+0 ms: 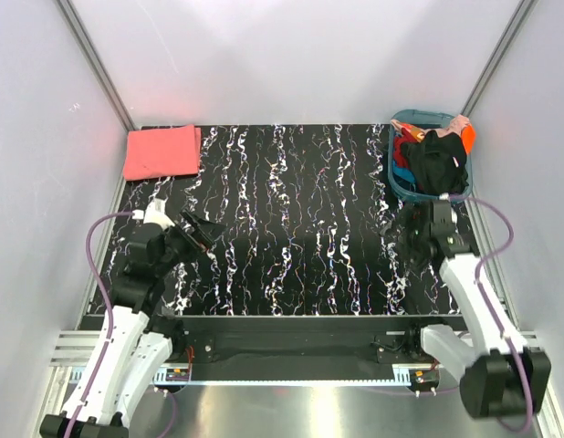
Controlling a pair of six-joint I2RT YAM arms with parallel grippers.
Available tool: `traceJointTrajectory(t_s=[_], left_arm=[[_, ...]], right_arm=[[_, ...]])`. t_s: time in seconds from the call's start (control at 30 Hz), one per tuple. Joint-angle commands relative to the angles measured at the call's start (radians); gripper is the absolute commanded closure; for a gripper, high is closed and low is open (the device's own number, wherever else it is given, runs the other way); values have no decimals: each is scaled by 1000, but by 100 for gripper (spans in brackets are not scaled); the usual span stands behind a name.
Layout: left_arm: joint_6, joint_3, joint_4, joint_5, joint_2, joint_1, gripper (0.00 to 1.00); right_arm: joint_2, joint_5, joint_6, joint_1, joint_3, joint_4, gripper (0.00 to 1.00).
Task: Fold and stack the t-shirts
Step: Grab the tshirt from the pile
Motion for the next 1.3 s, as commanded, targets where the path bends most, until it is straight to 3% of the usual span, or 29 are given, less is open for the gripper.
traceJointTrajectory(t_s=[0.0, 0.13, 0.27, 0.4, 0.63, 0.8, 0.93, 0.97, 1.0, 1.1, 1.17, 1.2, 1.27], left_arm=[[92, 78, -33, -72, -22, -4, 1], [143, 212, -178, -187, 67, -2, 1], [204, 311, -239, -242, 119, -1, 1], [364, 398, -310, -204, 188, 1, 1], [554, 446, -310, 110, 297, 2, 1], [615, 484, -319, 102, 340, 2, 3], [638, 498, -337, 69, 351, -5, 12], [643, 503, -347, 63, 354, -7, 17], [646, 504, -350, 59, 352, -8, 21], [640, 518, -356, 65, 355, -8, 35], [632, 524, -354, 66, 354, -8, 38], [623, 526, -354, 71, 349, -8, 45], [612, 526, -348, 77, 343, -10, 50]], right_arm=[[121, 160, -218, -4, 161, 35, 0], [321, 352, -226, -13, 411, 4, 0], [533, 234, -306, -94, 626, 35, 1], [797, 251, -340, -142, 937, -57, 1], [1190, 165, -381, -191, 1405, -71, 39], [1288, 180, -325, -191, 1459, -94, 37], [1334, 202, -343, -193, 1473, -56, 40], [1344, 196, -349, -193, 1484, -53, 43], [1362, 191, -363, -193, 1500, -54, 62], [1373, 205, -380, -193, 1600, -89, 89], [1359, 262, -389, -193, 1680, -102, 91], [1339, 282, -415, -193, 1707, -99, 94], [1313, 349, -450, -194, 1781, -65, 100]])
